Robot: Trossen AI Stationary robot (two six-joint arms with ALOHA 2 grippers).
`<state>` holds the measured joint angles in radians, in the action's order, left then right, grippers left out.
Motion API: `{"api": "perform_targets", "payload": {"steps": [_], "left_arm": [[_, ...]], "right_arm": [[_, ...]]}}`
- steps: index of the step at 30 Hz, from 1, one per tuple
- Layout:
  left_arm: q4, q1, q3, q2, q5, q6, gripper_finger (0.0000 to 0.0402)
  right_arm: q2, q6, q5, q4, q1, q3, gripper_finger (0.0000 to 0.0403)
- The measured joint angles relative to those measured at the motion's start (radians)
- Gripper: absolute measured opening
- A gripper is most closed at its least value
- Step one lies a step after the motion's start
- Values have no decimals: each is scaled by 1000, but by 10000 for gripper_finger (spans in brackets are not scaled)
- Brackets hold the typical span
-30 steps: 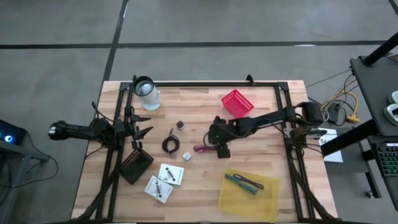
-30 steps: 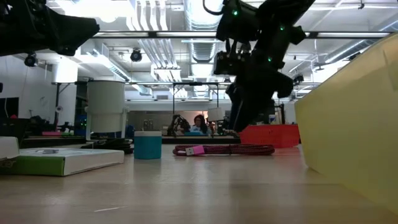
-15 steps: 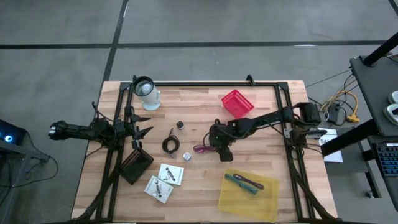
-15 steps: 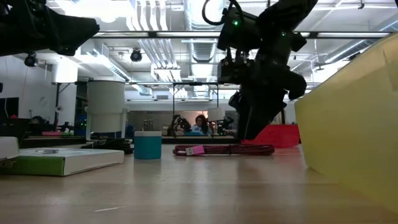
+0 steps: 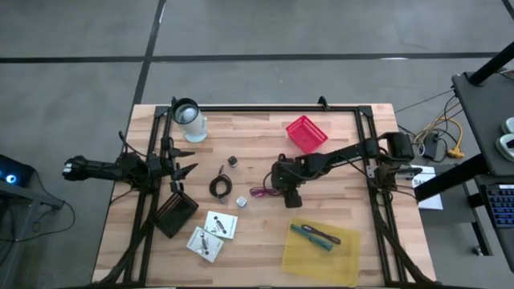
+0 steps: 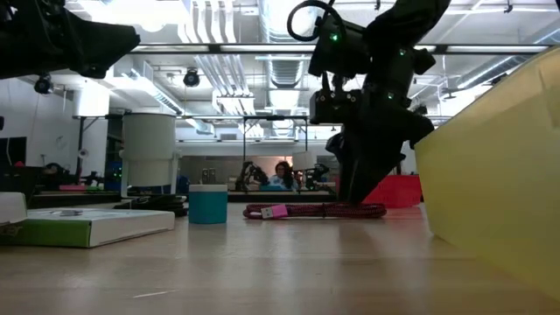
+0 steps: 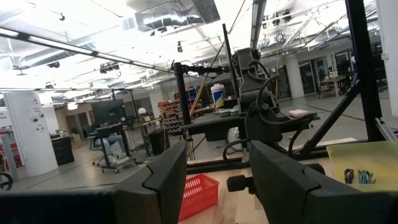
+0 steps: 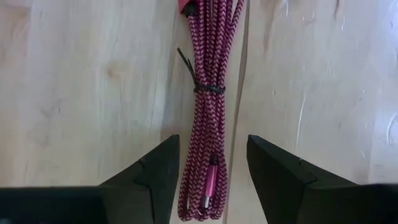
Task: Pick and place items into bin
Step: Put the pink patterned charger cable into the yellow bin
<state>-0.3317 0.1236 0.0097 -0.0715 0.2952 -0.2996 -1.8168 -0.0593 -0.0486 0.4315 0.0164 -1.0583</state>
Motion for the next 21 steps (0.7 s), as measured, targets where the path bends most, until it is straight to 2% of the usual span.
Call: {"api": "perform_targets", "payload": {"steps": [12,16,21], "left_arm": [[0,0,0,0,0,0,160],[0,0,0,0,0,0,160],[0,0,0,0,0,0,160]], "right_arm": [[-12,2,0,7,-2,23,134],[-12,0,-1,7,-2,23,96],[-11,-3,-2,47,-2,7,27]]}}
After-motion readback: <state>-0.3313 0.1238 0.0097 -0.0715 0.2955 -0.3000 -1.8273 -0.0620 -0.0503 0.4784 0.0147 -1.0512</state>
